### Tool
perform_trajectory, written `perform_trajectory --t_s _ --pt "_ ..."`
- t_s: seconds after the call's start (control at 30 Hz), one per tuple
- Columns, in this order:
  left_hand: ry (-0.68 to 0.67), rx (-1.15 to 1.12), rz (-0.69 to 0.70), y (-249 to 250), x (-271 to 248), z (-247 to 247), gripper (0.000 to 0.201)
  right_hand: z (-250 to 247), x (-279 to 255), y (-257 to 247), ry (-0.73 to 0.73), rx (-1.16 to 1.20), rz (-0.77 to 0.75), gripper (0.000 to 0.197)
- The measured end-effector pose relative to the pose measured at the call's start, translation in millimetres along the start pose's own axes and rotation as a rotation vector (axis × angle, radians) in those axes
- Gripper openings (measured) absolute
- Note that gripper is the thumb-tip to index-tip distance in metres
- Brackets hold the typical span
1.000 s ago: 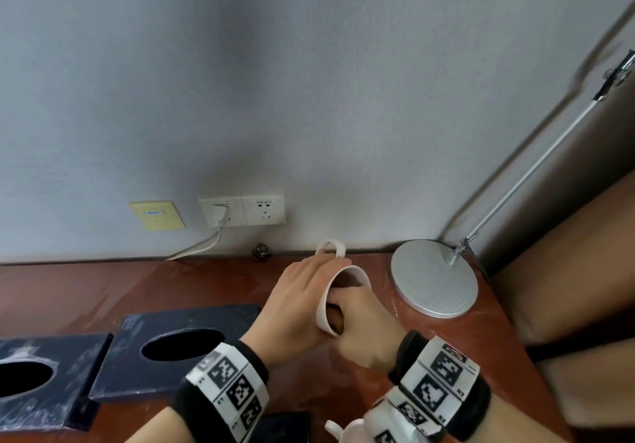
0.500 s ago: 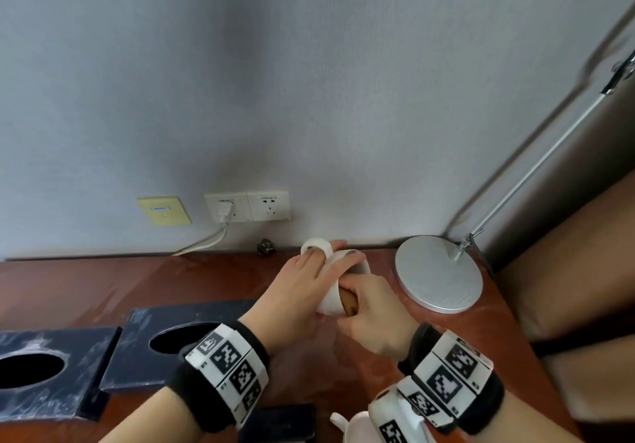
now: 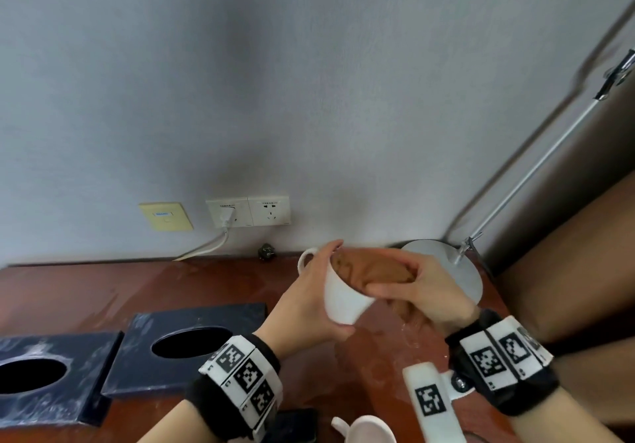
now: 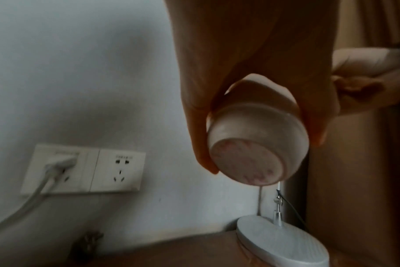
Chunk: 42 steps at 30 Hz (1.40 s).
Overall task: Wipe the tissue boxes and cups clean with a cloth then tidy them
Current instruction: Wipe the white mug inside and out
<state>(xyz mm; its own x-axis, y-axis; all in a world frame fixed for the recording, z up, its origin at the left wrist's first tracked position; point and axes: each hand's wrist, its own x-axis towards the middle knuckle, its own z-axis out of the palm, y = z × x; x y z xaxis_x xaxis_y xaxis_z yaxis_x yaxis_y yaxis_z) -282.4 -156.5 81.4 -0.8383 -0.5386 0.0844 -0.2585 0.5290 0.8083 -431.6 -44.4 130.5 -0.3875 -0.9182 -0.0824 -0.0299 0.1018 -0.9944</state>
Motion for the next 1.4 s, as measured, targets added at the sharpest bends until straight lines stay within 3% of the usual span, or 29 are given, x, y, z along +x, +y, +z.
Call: perform_trajectory --t_s 0.1,0.2,0.27,0.3,0.37,0.43,0.53,0.73,0.9,1.03,1.1,1.17,1.23,1.33,1.4 --pt "0.086 -0.282 -0.204 -2 -5 3 0.104 -12 -1 9 0.291 0.226 -0.035 0.033" --pt "0.217 -0.678 -0.406 3 0 6 0.089 -7 -9 22 0.437 0.251 -0.132 0.037" --pt "0.256 -1.057 -0.586 12 7 0 0.059 2 -16 22 0.458 0.206 -0.178 0.034" --pt "0.236 -1.173 -0.636 17 9 -2 0.055 8 -18 20 0.464 0.176 -0.197 0.025" --pt "0.221 -1.252 -0.641 20 11 -5 0.06 22 -19 19 0.419 0.097 -0.248 0.026" --pt "0.187 -1.28 -0.603 25 10 -3 0.065 42 -19 22 0.244 -0.065 -0.281 0.034" --pt "0.145 -1.256 -0.581 27 6 3 0.069 63 -18 37 0.106 -0.453 -0.338 0.047" --pt "0.292 -1.116 -0.442 25 4 3 0.054 74 -6 37 0.206 -0.57 -0.403 0.048" --pt "0.345 -1.173 -0.421 24 7 3 0.08 66 4 32 0.221 -0.199 -0.289 0.039" --pt "0.378 -1.154 -0.434 21 7 3 0.081 57 13 32 0.133 0.619 0.114 0.035" --pt "0.383 -1.051 -0.494 16 14 5 0.071 56 13 32 0.109 0.792 0.215 0.039" --pt "0.401 -0.904 -0.597 9 25 8 0.059 56 13 37 0.158 0.759 0.147 0.038" --pt "0.379 -0.754 -0.661 2 31 11 0.067 55 14 40 0.237 0.646 0.054 0.042" --pt "0.24 -0.416 -0.574 -3 21 7 0.071 55 11 46 0.277 0.359 -0.056 0.046" --pt "0.24 -0.247 -0.536 -3 17 5 0.067 54 9 49 0.283 0.128 -0.131 0.046"
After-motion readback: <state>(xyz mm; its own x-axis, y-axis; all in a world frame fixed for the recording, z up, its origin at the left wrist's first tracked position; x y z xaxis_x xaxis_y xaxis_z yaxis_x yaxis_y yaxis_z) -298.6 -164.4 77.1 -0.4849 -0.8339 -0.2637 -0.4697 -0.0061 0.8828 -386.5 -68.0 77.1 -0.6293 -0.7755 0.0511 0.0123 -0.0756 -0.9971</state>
